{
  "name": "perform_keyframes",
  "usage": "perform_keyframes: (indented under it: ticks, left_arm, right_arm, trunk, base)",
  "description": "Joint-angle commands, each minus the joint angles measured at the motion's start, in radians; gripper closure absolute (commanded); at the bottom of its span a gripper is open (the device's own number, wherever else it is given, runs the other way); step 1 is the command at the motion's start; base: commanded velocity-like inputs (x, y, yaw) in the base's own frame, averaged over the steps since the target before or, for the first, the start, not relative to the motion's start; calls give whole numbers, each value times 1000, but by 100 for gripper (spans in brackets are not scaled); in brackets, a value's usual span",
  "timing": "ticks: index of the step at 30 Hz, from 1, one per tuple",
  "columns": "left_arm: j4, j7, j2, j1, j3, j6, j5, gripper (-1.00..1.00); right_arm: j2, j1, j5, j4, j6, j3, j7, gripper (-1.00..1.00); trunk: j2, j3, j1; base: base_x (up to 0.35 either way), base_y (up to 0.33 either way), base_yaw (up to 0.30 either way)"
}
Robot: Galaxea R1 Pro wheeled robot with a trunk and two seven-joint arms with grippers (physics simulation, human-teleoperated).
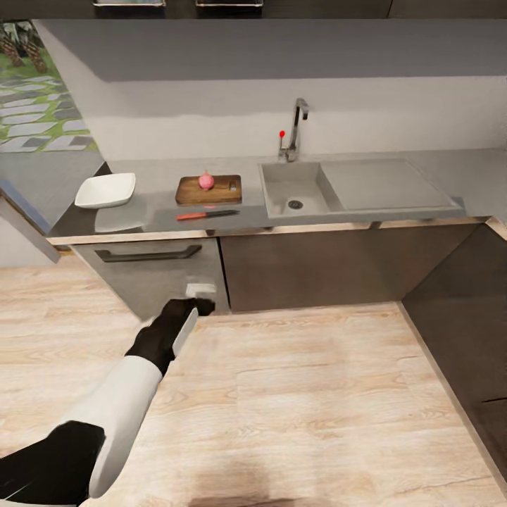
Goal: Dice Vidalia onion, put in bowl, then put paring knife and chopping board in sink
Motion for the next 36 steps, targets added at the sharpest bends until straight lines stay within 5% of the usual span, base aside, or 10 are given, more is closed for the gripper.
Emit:
perform_keyframes:
  ticks: [1, 2, 8, 11, 18, 22, 27, 31, 36]
  left_arm:
    - [46, 9, 0, -1, -15, -40, 9, -100]
    - [227, 8, -2, -1, -43, -222, 10, -100]
    - [634, 6, -11, 0, -61, -625, 10, -100]
    - [743, 3, -9, 12, -62, -808, 13, -100]
    - [794, -36, 7, 244, -63, -1115, 15, -100]
    - [798, -34, 7, 388, -63, -1311, 15, -100]
    - [799, -29, 32, 495, -63, -1525, 16, -100]
    - [799, -23, 58, 519, -63, -1600, 16, -100]
    - [799, 54, 110, 546, -62, -1615, 16, -100]
  right_arm:
    - [-1, -1, -5, 0, -4, 7, 1, -100]
    - [-3, -1, -6, -3, -4, 5, -2, -100]
    - [-21, -1, -7, -42, -1, 3, -7, -100]
    - [-35, -1, -6, -112, 8, 2, -12, -100]
    - [-71, -1, -4, -413, 187, 2, -101, -100]
    - [-88, -30, -4, -492, 217, 2, -107, -100]
    - [-92, -94, -4, -507, 226, 2, -106, -100]
    - [-94, -113, -4, -509, 223, 3, -94, -100]
    - [-124, -117, -10, -508, 216, 2, 21, -100]
  trunk:
    - [-2, -1, 0]
    - [-2, -1, 0]
    - [-2, -1, 0]
    - [-2, -1, 0]
    - [-2, -1, 0]
    - [-2, -1, 0]
    - [-2, -1, 0]
    - [-2, -1, 0]
    - [-2, -1, 0]
  base:
    - [-27, 0, 0]
    - [-11, 0, 0]
    - [-4, 0, 0]
    - [0, 0, 0]
    - [0, 0, 0]
    - [0, 0, 0]
    - [0, 0, 0]
    - [0, 0, 0]
    - [0, 0, 0]
